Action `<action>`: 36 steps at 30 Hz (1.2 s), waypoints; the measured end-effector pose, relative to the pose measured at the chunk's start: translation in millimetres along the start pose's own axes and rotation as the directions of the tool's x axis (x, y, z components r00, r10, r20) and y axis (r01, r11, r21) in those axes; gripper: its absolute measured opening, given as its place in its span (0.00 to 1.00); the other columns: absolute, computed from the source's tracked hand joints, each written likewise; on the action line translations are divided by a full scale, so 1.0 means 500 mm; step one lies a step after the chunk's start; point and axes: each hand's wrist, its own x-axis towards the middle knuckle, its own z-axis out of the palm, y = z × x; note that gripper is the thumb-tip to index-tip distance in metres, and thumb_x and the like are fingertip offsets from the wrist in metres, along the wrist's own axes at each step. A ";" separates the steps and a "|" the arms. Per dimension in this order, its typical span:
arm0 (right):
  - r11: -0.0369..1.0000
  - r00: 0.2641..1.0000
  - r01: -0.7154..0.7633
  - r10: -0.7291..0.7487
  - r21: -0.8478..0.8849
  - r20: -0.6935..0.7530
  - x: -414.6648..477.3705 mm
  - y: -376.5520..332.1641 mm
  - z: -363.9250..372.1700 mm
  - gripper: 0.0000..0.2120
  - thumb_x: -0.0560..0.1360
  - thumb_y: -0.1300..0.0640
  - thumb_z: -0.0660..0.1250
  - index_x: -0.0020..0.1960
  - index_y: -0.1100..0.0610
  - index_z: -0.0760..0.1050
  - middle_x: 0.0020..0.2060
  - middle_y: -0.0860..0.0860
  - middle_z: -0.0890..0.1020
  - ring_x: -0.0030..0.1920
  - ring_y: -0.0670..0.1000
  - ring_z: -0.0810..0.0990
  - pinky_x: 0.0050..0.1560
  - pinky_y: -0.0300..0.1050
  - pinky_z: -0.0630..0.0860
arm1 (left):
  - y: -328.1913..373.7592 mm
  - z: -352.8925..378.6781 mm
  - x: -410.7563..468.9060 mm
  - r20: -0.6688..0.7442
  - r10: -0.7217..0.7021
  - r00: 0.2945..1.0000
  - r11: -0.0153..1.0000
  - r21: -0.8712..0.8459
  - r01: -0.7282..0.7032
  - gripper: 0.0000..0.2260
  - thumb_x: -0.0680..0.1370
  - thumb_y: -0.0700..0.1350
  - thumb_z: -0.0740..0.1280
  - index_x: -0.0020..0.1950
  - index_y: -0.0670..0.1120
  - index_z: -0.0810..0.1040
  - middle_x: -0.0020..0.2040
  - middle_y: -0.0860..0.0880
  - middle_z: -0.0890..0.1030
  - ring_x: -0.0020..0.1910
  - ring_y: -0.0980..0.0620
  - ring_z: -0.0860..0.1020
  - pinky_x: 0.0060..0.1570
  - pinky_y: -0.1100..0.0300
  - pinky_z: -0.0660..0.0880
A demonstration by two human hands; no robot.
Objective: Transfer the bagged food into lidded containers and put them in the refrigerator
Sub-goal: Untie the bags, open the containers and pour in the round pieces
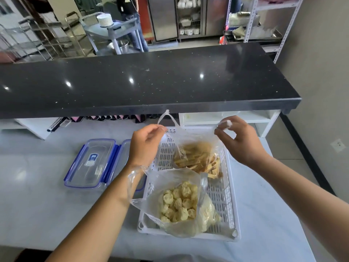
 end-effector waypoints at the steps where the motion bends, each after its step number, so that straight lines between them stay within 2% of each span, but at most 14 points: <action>1: 0.999 0.999 0.036 -0.036 -0.003 -0.011 0.002 -0.005 -0.009 0.07 0.79 0.55 0.67 0.44 0.52 0.80 0.51 0.50 0.80 0.50 0.51 0.79 0.48 0.38 0.71 | 0.005 -0.005 0.002 0.039 -0.047 0.998 0.998 -0.050 0.049 0.05 0.75 0.46 0.70 0.40 0.50 0.85 0.42 0.52 0.86 0.47 0.53 0.83 0.58 0.51 0.79; 3: 0.996 0.994 0.090 -0.091 -0.024 -0.055 0.009 -0.013 -0.026 0.07 0.80 0.58 0.66 0.48 0.57 0.83 0.50 0.50 0.80 0.50 0.50 0.79 0.49 0.42 0.72 | 0.022 -0.014 0.006 0.118 -0.116 0.986 0.971 -0.195 0.137 0.07 0.69 0.50 0.69 0.32 0.50 0.82 0.43 0.47 0.85 0.50 0.48 0.82 0.58 0.51 0.77; 5: 0.993 0.987 0.109 -0.113 -0.032 -0.118 0.018 -0.028 -0.043 0.08 0.80 0.59 0.66 0.51 0.59 0.84 0.50 0.49 0.79 0.49 0.49 0.77 0.48 0.39 0.73 | 0.045 -0.024 0.008 0.205 -0.104 0.973 0.926 -0.337 0.170 0.10 0.70 0.45 0.65 0.28 0.49 0.80 0.40 0.46 0.83 0.49 0.48 0.80 0.55 0.55 0.75; 8: 0.999 0.985 0.039 -0.036 0.011 -0.167 0.029 -0.059 -0.054 0.11 0.80 0.54 0.67 0.51 0.59 0.85 0.45 0.51 0.80 0.44 0.51 0.78 0.41 0.35 0.73 | 0.077 -0.038 0.009 0.318 -0.022 0.948 0.882 -0.440 0.168 0.10 0.74 0.42 0.62 0.35 0.43 0.80 0.36 0.43 0.80 0.44 0.46 0.81 0.51 0.56 0.77; 10: 0.974 0.990 -0.089 0.110 0.206 -0.093 0.039 -0.078 -0.052 0.12 0.80 0.53 0.67 0.46 0.60 0.84 0.38 0.57 0.82 0.39 0.57 0.80 0.39 0.40 0.79 | 0.093 -0.037 0.010 0.335 -0.027 0.942 0.890 -0.421 0.176 0.11 0.79 0.40 0.61 0.42 0.40 0.81 0.33 0.44 0.78 0.41 0.44 0.82 0.48 0.56 0.80; 13: 0.769 0.938 -0.336 0.325 0.544 0.121 0.053 -0.099 -0.053 0.10 0.80 0.55 0.66 0.47 0.59 0.84 0.39 0.58 0.86 0.41 0.54 0.86 0.50 0.50 0.84 | 0.114 -0.033 0.019 0.338 -0.138 0.931 0.888 -0.375 0.268 0.12 0.80 0.42 0.61 0.55 0.39 0.82 0.33 0.45 0.78 0.35 0.46 0.81 0.44 0.55 0.79; 14: 0.670 0.903 -0.421 0.371 0.612 0.216 0.057 -0.103 -0.055 0.10 0.81 0.56 0.65 0.50 0.60 0.83 0.42 0.57 0.87 0.44 0.54 0.87 0.52 0.52 0.83 | 0.122 -0.035 0.022 0.366 -0.171 0.915 0.867 -0.385 0.316 0.13 0.80 0.43 0.61 0.58 0.38 0.81 0.36 0.45 0.80 0.34 0.47 0.80 0.43 0.55 0.79; 16: 0.401 0.819 -0.557 0.408 0.727 0.403 0.065 -0.107 -0.065 0.09 0.82 0.61 0.61 0.55 0.61 0.80 0.49 0.57 0.86 0.48 0.54 0.87 0.54 0.55 0.82 | 0.136 -0.040 0.031 0.413 -0.213 0.885 0.807 -0.437 0.398 0.17 0.79 0.46 0.60 0.61 0.37 0.80 0.45 0.43 0.83 0.36 0.47 0.80 0.42 0.56 0.80; 18: 0.159 0.775 -0.590 0.389 0.792 0.499 0.073 -0.111 -0.089 0.13 0.80 0.65 0.58 0.60 0.62 0.78 0.53 0.59 0.85 0.50 0.55 0.86 0.53 0.56 0.83 | 0.146 -0.043 0.035 0.451 -0.227 0.863 0.732 -0.506 0.457 0.20 0.80 0.47 0.57 0.63 0.35 0.77 0.54 0.41 0.84 0.43 0.46 0.83 0.45 0.55 0.81; 19: 0.089 0.774 -0.578 0.374 0.811 0.510 0.078 -0.111 -0.104 0.16 0.79 0.64 0.57 0.63 0.62 0.77 0.55 0.62 0.84 0.52 0.57 0.86 0.54 0.59 0.82 | 0.149 -0.044 0.036 0.465 -0.220 0.858 0.699 -0.538 0.471 0.21 0.80 0.48 0.56 0.64 0.35 0.76 0.57 0.40 0.84 0.47 0.45 0.84 0.47 0.55 0.82; 23: -0.052 0.805 -0.522 0.299 0.851 0.512 0.089 -0.112 -0.149 0.23 0.77 0.52 0.57 0.67 0.61 0.75 0.60 0.69 0.79 0.60 0.66 0.81 0.62 0.65 0.75 | 0.151 -0.051 0.040 0.495 -0.144 0.857 0.598 -0.646 0.474 0.24 0.80 0.50 0.55 0.68 0.35 0.73 0.64 0.39 0.80 0.58 0.43 0.82 0.51 0.54 0.81; 28: -0.073 0.825 -0.477 0.307 0.876 0.475 0.103 -0.099 -0.161 0.24 0.78 0.49 0.59 0.69 0.60 0.74 0.61 0.70 0.78 0.61 0.69 0.79 0.65 0.67 0.72 | 0.142 -0.043 0.065 0.511 -0.133 0.849 0.559 -0.669 0.490 0.25 0.80 0.51 0.56 0.70 0.36 0.71 0.65 0.39 0.79 0.64 0.40 0.79 0.62 0.49 0.77; 33: -0.018 0.802 -0.500 0.368 0.866 0.471 0.091 -0.079 -0.133 0.23 0.78 0.50 0.60 0.67 0.61 0.75 0.60 0.68 0.79 0.59 0.67 0.81 0.62 0.66 0.74 | 0.116 -0.015 0.083 0.461 -0.178 0.870 0.590 -0.657 0.469 0.22 0.81 0.49 0.57 0.70 0.38 0.73 0.65 0.41 0.80 0.64 0.42 0.79 0.62 0.48 0.77; 36: 0.108 0.805 -0.528 0.380 0.842 0.455 0.090 -0.077 -0.135 0.21 0.77 0.51 0.60 0.65 0.60 0.76 0.59 0.66 0.81 0.58 0.65 0.82 0.62 0.64 0.75 | 0.114 -0.013 0.086 0.445 -0.167 0.880 0.684 -0.591 0.429 0.20 0.81 0.49 0.58 0.69 0.40 0.75 0.63 0.42 0.81 0.63 0.43 0.80 0.62 0.49 0.76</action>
